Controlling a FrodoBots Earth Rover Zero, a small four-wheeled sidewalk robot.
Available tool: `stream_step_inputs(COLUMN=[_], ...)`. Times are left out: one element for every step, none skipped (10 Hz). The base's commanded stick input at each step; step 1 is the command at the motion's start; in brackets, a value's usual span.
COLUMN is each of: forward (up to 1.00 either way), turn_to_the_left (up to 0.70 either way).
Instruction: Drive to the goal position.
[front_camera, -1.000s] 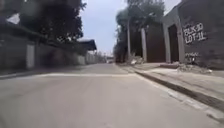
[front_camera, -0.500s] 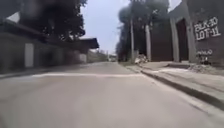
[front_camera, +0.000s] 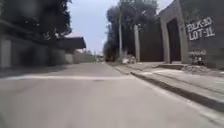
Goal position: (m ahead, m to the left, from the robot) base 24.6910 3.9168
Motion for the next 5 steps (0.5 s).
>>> stream_step_inputs(forward=[1.00, 1.00, 1.00, 1.00, 1.00], turn_to_the_left=[0.00, 0.00, 0.00, 0.00, 0.00])
